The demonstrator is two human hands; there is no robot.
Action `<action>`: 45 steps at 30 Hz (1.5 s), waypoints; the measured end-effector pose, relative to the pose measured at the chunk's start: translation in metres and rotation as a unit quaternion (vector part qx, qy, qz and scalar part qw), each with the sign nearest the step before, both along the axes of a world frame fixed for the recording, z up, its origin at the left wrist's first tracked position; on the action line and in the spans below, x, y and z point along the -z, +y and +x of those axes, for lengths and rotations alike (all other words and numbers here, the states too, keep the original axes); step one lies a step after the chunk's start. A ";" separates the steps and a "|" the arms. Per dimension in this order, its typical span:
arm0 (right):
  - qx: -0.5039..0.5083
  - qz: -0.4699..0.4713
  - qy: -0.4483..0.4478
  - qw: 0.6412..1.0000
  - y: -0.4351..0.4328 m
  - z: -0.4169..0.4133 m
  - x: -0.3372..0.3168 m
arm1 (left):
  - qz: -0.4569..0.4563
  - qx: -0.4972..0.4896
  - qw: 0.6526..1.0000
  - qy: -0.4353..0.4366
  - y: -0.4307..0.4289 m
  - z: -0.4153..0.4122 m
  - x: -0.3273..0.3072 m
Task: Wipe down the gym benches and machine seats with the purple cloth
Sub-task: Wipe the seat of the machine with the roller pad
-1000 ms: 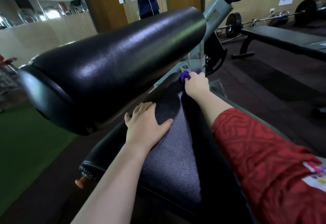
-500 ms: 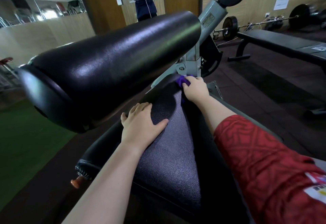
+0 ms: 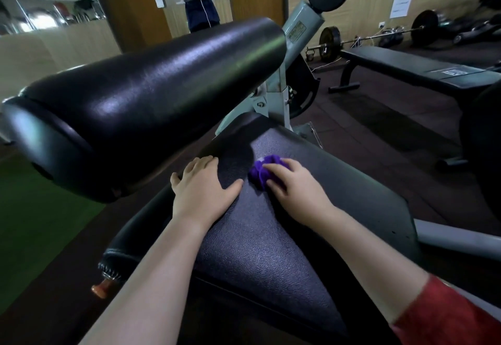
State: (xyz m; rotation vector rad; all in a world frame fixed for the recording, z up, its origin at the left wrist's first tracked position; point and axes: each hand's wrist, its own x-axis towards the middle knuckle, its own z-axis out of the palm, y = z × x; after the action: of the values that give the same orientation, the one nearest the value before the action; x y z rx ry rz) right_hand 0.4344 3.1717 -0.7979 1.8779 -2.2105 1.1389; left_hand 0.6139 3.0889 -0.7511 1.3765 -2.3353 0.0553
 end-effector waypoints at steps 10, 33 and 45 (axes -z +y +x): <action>0.064 0.014 -0.058 0.996 -0.038 -0.076 0.002 | 0.002 -0.001 1.000 -0.007 -0.003 0.000 0.002; -0.040 -0.022 -0.035 0.998 0.040 -0.029 0.022 | -0.048 0.078 0.996 0.014 0.006 -0.001 0.001; 0.157 0.051 -0.084 0.983 0.001 -0.107 0.020 | -0.064 0.092 0.992 -0.062 0.008 -0.002 0.003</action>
State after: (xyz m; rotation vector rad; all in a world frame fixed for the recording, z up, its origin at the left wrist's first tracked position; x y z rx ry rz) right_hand 0.3277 3.1724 -0.8177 1.4343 -2.5839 1.1826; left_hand 0.6120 3.0973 -0.7541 1.1215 -2.5024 0.2390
